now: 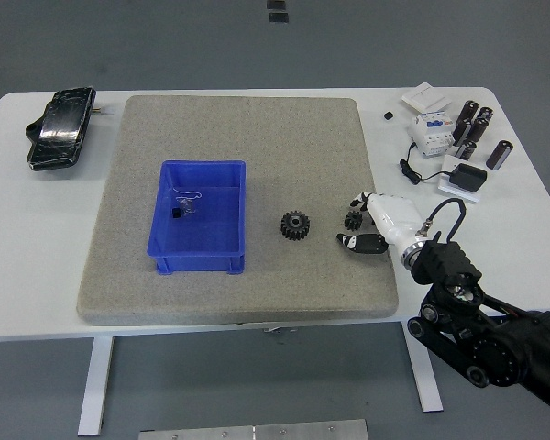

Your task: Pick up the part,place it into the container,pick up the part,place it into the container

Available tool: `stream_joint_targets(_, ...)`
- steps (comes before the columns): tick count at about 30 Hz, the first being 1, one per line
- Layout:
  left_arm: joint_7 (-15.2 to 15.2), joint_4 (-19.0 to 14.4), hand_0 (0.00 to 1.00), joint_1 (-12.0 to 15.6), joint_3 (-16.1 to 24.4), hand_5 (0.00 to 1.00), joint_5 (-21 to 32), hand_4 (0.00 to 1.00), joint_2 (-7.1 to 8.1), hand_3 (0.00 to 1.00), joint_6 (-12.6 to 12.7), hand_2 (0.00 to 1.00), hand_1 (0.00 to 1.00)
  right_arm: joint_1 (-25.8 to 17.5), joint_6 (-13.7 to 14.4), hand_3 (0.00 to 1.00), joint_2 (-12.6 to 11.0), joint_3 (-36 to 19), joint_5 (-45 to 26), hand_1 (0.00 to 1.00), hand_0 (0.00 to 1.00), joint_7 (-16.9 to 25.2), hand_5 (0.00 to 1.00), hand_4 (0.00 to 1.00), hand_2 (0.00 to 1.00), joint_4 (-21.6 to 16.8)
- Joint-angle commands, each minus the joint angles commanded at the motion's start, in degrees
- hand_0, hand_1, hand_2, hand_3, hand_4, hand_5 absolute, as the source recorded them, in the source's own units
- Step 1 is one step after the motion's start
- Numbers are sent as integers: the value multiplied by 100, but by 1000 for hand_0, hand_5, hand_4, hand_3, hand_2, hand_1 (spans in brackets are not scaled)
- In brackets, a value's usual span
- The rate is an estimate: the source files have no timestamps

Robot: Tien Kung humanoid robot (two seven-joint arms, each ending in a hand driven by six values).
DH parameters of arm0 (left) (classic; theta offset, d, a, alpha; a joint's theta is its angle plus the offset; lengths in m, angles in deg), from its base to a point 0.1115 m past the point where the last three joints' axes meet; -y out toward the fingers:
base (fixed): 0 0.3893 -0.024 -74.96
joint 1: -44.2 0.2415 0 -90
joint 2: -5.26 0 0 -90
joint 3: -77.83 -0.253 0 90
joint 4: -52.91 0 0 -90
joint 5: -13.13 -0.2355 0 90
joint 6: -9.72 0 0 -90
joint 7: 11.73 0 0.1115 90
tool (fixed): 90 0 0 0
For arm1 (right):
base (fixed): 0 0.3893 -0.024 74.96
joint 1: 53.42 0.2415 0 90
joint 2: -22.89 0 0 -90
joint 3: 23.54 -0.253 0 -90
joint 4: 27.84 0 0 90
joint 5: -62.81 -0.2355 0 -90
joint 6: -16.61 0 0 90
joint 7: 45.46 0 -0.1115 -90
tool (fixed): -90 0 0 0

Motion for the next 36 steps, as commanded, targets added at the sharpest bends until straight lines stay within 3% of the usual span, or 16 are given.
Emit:
stream_joint_targets(7, -12, 0, 670, -12, -5, 543, -3, 684, -1, 614, -2, 615, 644, 42, 155, 672, 22, 43, -27, 431, 364, 49, 362, 582, 541, 62)
stream_joint_targets(8, -13, 0, 670, -13, -8, 544, 0, 684, -1, 615, -2, 615, 644, 44, 168, 668, 22, 55, -35, 431, 366, 53, 76, 508, 514, 75)
stream_joint_targets(19, -28, 0, 669, -13, -24, 545, 27, 684, 0, 615, 2, 615, 644, 51, 279, 668, 1, 209, -1, 438, 371, 58, 37, 449, 504, 151)
stream_joint_targets(20, -28, 0, 670, -13, -25, 545, 30, 683, 1, 615, 3, 615, 645, 54, 291, 676, -1, 221, 18, 439, 363, 54, 52, 322, 505, 148)
stream_joint_targets(25, -32, 0, 670, -15, -33, 545, 49, 683, -2, 615, 7, 615, 645, 82, 338, 676, -8, 279, 59, 439, 363, 45, 52, 322, 505, 131)
stream_joint_targets(26, -33, 0, 669, -16, -35, 546, 54, 682, -4, 615, 8, 615, 645, 97, 348, 680, -8, 295, 58, 440, 359, 48, 59, 256, 498, 121)
stream_joint_targets(31, -27, 0, 669, -12, -22, 546, 50, 682, -8, 615, 13, 615, 645, 339, 435, 680, 20, 499, -2, 440, 359, 67, 59, 256, 498, -65)
stream_joint_targets(36, -18, 0, 669, -11, -6, 547, 35, 682, -6, 615, 15, 615, 645, 784, 525, 680, 234, 907, -101, 445, 359, 63, 51, 283, 499, -335)
